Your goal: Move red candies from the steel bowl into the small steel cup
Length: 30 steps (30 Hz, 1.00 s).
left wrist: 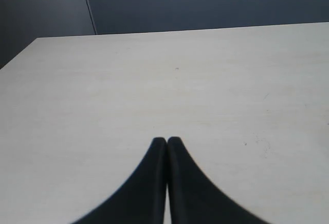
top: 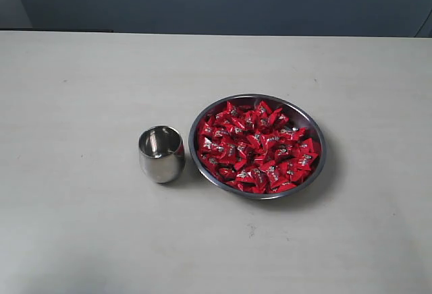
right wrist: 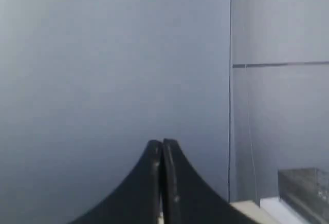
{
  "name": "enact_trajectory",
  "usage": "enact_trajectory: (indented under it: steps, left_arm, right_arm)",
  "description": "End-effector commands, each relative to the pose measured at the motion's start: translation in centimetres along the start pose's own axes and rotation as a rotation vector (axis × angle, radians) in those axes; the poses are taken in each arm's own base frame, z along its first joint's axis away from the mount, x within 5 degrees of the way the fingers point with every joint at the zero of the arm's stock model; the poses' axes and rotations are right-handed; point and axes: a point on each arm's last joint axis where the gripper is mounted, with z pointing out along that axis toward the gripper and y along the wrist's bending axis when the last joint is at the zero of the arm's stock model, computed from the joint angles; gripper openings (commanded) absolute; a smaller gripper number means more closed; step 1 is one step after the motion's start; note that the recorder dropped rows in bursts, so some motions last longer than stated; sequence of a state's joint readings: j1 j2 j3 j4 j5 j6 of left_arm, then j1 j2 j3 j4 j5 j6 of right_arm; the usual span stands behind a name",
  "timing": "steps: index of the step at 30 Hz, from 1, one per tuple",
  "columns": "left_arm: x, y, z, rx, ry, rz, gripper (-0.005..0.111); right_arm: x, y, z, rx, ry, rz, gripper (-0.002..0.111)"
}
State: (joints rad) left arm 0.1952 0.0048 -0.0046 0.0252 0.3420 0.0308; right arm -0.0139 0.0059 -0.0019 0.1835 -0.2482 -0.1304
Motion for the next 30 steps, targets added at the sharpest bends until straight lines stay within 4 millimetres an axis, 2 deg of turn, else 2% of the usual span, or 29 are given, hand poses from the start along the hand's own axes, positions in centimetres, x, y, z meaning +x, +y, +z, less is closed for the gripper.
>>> enact_trajectory:
  steps: [1,7,15,22,23,24,26,30]
  left_arm:
    - [0.1,0.0,0.0,0.007,-0.008,0.002,0.000]
    - [0.1,0.0,0.0,0.007,-0.008,0.002,0.000]
    - [0.1,0.0,0.0,0.007,-0.008,0.002,0.000]
    - [0.1,0.0,0.0,0.007,-0.008,0.002,0.000]
    - [0.1,0.0,0.0,0.007,-0.008,0.002,0.000]
    - [0.1,0.0,0.0,0.007,-0.008,0.002,0.000]
    - [0.1,0.0,0.0,0.007,-0.008,0.002,0.000]
    - [0.1,0.0,0.0,0.007,-0.008,0.002,0.000]
  right_arm:
    - [-1.2,-0.3,-0.2,0.031,-0.142,0.080,-0.001]
    - [-1.3,-0.8,-0.2,0.054,-0.159,0.376,-0.001]
    - [-1.2,-0.7,-0.2,0.051,-0.150,0.403,-0.001]
    - [-0.7,-0.8,-0.1,0.063,-0.101,0.582,-0.001]
    - [-0.3,-0.7,-0.1,0.057,-0.059,0.577,-0.001]
    - [0.3,-0.2,0.0,0.035,0.061,0.540,-0.001]
    - [0.0,0.3,0.0,0.008,0.158,0.497,-0.001]
    - [-2.7,0.7,1.2,-0.011,0.195,0.381,-0.001]
